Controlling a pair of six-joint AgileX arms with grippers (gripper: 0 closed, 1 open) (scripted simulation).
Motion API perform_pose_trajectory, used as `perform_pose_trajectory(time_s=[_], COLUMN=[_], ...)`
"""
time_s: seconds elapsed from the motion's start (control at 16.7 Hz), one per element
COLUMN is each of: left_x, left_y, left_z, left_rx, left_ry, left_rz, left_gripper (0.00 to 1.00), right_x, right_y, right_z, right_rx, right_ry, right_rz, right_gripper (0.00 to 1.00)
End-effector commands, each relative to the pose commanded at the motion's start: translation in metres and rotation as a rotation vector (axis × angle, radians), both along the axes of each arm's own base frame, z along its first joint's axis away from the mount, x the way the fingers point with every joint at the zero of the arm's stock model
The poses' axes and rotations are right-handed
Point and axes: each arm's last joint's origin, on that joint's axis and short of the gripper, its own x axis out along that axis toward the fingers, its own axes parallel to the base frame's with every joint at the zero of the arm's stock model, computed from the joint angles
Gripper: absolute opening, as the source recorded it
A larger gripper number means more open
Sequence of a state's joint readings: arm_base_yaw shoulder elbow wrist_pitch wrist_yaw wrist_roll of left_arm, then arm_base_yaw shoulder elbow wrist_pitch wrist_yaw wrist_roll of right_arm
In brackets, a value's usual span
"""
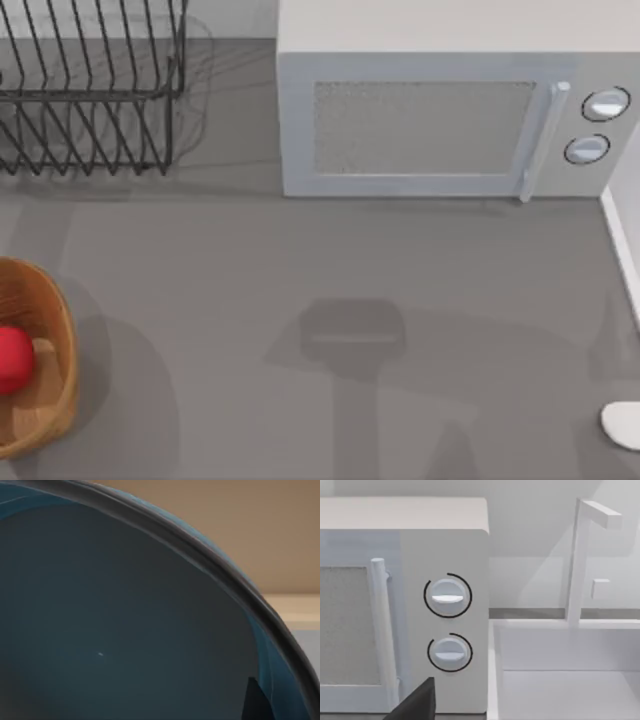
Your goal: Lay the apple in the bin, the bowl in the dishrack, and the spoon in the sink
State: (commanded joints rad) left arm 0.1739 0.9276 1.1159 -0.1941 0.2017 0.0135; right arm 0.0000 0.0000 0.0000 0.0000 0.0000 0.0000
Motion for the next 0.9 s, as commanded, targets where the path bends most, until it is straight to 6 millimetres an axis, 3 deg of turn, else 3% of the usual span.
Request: perform_pose_trajectory(time_s=[0.24, 0.42, 0.6, 0.72, 0.9], left_x=[0.056, 0.110, 0.151, 0.171, 0.185], left_y=[0.006, 0.010, 0.008, 0.004, -0.002], left_z=[-0.022, -0.059, -0.104, -0.137, -0.179], left_rx=[-0.002, -0.004, -0.001, -0.001, -0.001], left_ry=[0.005, 0.002, -0.024, -0.031, -0.017], left_rz=[0.002, 0.006, 0.005, 0.004, 0.003], left_gripper=[0.00, 0.00, 0.00, 0.00, 0.00], right_x=[0.000, 0.000, 0.000, 0.000, 0.000], right_y=[0.000, 0.000, 0.000, 0.000, 0.000], right_z=[0.000, 0.000, 0.000, 0.000, 0.000], right_rx=[0.000, 0.000, 0.000, 0.000, 0.000], right_ry=[0.000, 0.000, 0.000, 0.000, 0.000], right_rz=[0.000, 0.000, 0.000, 0.000, 0.000], right_gripper=[1.00, 1.00, 1.00, 1.00, 1.00])
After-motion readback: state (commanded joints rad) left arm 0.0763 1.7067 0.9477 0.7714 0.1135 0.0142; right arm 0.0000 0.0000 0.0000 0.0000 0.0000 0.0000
